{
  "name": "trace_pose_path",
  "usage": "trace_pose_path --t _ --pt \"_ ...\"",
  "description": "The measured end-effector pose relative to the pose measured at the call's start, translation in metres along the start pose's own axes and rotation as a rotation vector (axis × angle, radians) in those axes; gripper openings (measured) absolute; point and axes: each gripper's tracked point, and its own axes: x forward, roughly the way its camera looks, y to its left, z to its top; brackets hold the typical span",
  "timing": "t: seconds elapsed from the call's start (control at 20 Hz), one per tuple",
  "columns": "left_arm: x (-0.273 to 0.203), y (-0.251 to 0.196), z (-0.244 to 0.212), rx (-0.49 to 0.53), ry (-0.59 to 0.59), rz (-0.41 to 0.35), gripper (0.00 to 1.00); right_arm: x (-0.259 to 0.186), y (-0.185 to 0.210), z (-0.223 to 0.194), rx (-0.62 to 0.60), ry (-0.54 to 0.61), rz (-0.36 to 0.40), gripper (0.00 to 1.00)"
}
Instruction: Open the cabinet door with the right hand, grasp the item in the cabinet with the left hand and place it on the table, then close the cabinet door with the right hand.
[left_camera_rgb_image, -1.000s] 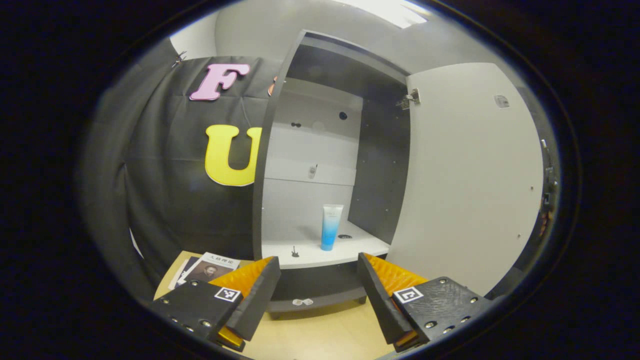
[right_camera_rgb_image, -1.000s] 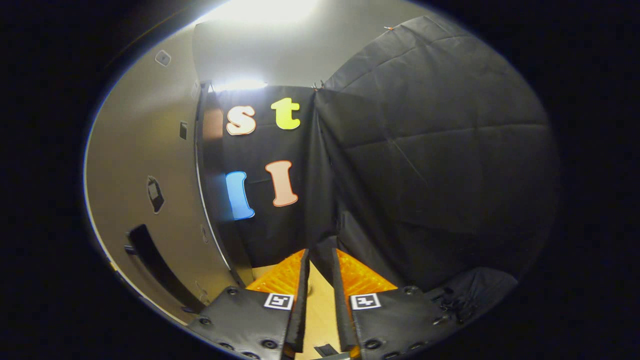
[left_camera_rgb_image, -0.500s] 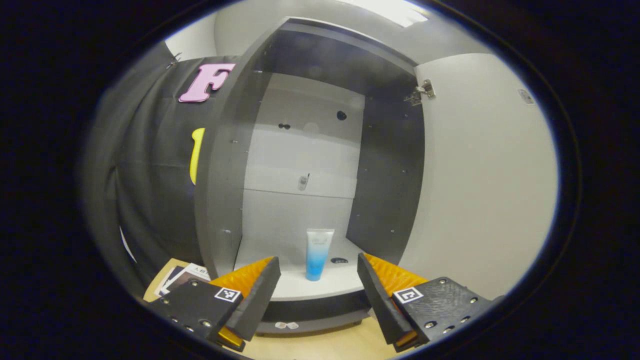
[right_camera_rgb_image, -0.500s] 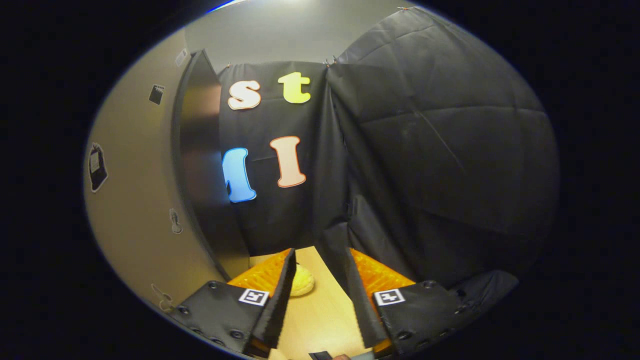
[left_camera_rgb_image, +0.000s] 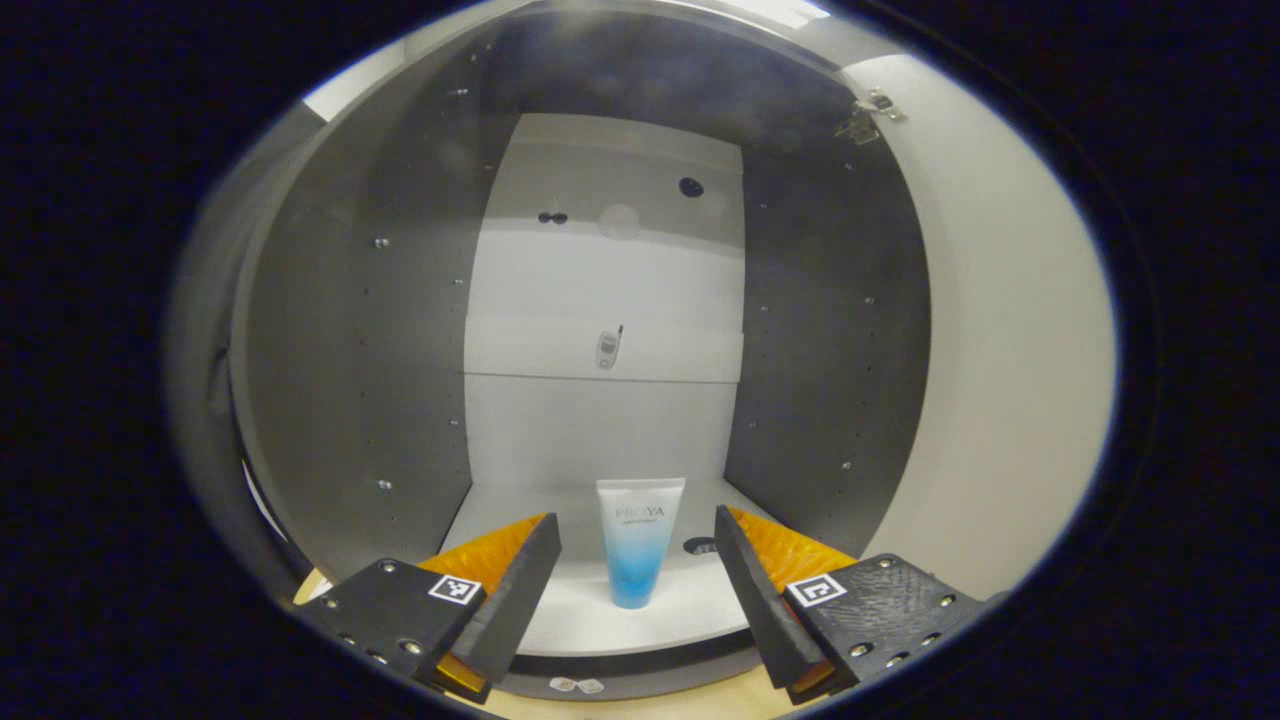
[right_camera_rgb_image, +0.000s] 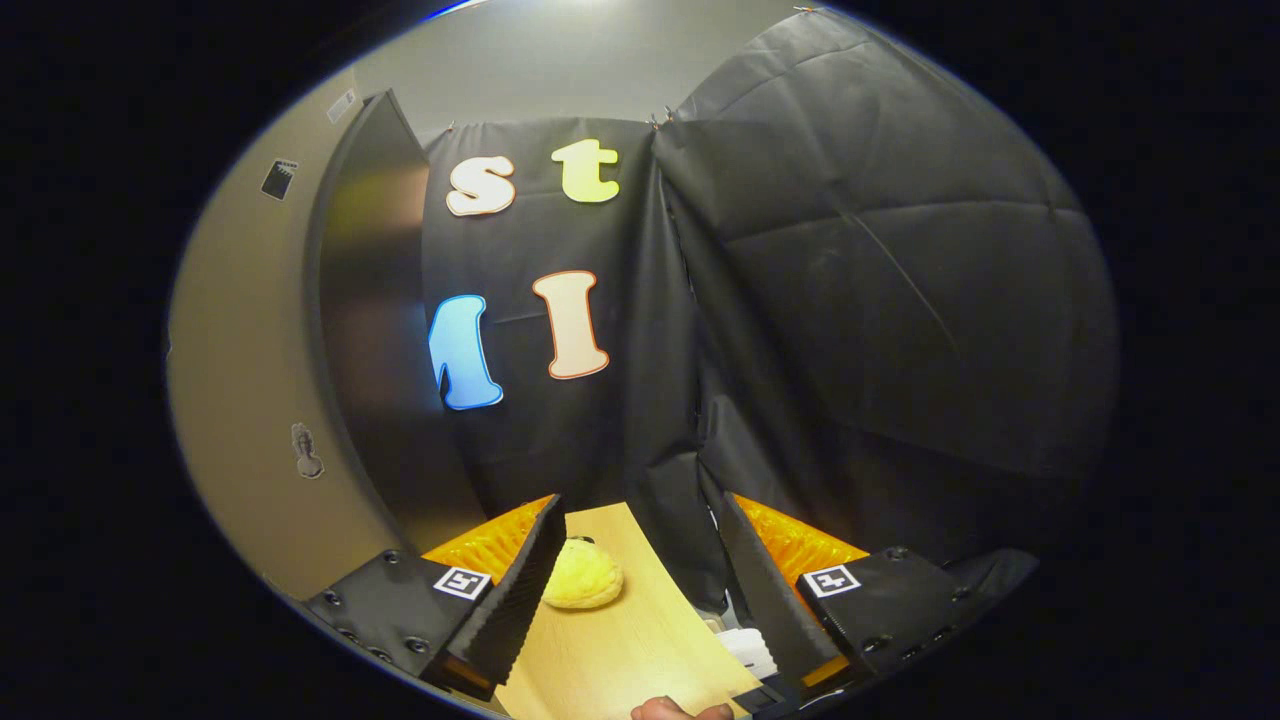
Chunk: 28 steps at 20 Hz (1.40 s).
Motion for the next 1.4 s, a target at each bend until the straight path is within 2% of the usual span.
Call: trace_pose_path --t 0.05,0.1,0.2,0.25,0.3,0.35,0.5,0.55,0.6,0.65,0.7,0.75,0.8,1.05,1.1,1.2,1.35,1.4 --pt "0.008 -0.002 -0.007 -0.018 0.031 0.012 0.91 0.003 -0.001 0.0 0.007 -0.002 0.005 0.93" --pt "0.015 -0.003 -0.014 -0.034 0.054 0.015 0.95 0.005 -0.004 0.001 0.015 -0.003 0.004 0.93" --pt "0.029 -0.005 -0.02 -0.043 0.058 0.02 0.92 0.007 -0.008 0.002 0.037 -0.004 0.01 0.92" --pt "0.033 -0.005 -0.021 -0.045 0.057 0.03 0.95 0.009 -0.009 0.002 0.039 -0.006 0.01 0.92" --pt "0.036 -0.005 -0.022 -0.05 0.056 0.037 0.92 0.009 -0.011 0.002 0.03 -0.009 0.01 0.92" --pt "0.039 -0.004 -0.022 -0.056 0.054 0.046 0.95 0.01 -0.013 0.002 0.015 -0.009 0.008 0.92" --pt "0.048 0.0 -0.022 -0.079 0.044 0.073 0.9 0.012 -0.012 -0.001 -0.012 -0.001 0.028 0.93" --pt "0.049 -0.001 -0.024 -0.086 0.045 0.071 0.78 0.013 -0.01 -0.002 -0.01 0.002 0.038 0.93" --pt "0.051 -0.005 -0.031 -0.098 0.061 0.057 0.66 0.013 -0.01 -0.003 -0.004 0.001 0.043 0.98" --pt "0.051 -0.006 -0.036 -0.106 0.082 0.058 0.66 0.014 -0.01 -0.002 0.001 -0.007 0.044 0.93" --pt "0.054 -0.006 -0.035 -0.102 0.068 0.057 0.67 0.016 -0.01 -0.002 0.004 -0.009 0.05 0.93" --pt "0.053 -0.005 -0.033 -0.098 0.056 0.054 0.53 0.016 -0.01 -0.004 0.006 -0.009 0.054 0.93" --pt "0.053 -0.006 -0.035 -0.101 0.059 0.048 0.49 0.017 -0.009 -0.003 0.007 -0.011 0.057 0.93" --pt "0.042 -0.006 -0.031 -0.1 0.041 0.036 0.48 0.018 -0.007 -0.003 -0.006 -0.014 0.072 0.93" --pt "0.039 -0.006 -0.028 -0.091 0.032 0.031 0.45 0.017 -0.006 -0.005 -0.004 -0.014 0.075 0.93" --pt "0.029 -0.008 -0.021 -0.07 0.012 0.015 0.48 0.014 -0.003 -0.006 0.002 -0.013 0.081 0.93" --pt "0.016 -0.011 -0.005 -0.04 -0.037 -0.026 0.46 0.009 -0.004 -0.008 -0.013 -0.013 0.076 0.93" --pt "0.009 -0.011 0.001 -0.022 -0.049 -0.04 0.47 0.006 -0.005 -0.006 -0.016 -0.017 0.07 0.97"
